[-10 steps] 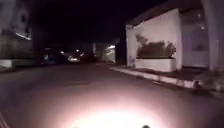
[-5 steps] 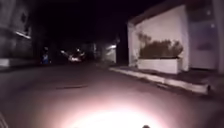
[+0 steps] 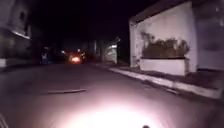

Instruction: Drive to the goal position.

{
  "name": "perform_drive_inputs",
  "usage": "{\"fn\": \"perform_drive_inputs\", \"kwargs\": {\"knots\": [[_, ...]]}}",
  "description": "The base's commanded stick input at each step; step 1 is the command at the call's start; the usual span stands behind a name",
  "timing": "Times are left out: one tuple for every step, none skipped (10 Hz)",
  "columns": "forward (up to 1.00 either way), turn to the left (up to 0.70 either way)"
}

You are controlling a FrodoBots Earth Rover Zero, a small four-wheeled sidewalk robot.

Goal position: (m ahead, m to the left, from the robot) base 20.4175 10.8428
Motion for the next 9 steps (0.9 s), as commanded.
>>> {"fn": "perform_drive_inputs", "kwargs": {"knots": [[0.7, 0.0], [0.7, 0.0], [0.7, 0.0], [0.7, 0.0], [0.7, 0.0], [0.7, 0.0], [0.7, 0.0], [0.7, 0.0], [0.7, 0.0]]}}
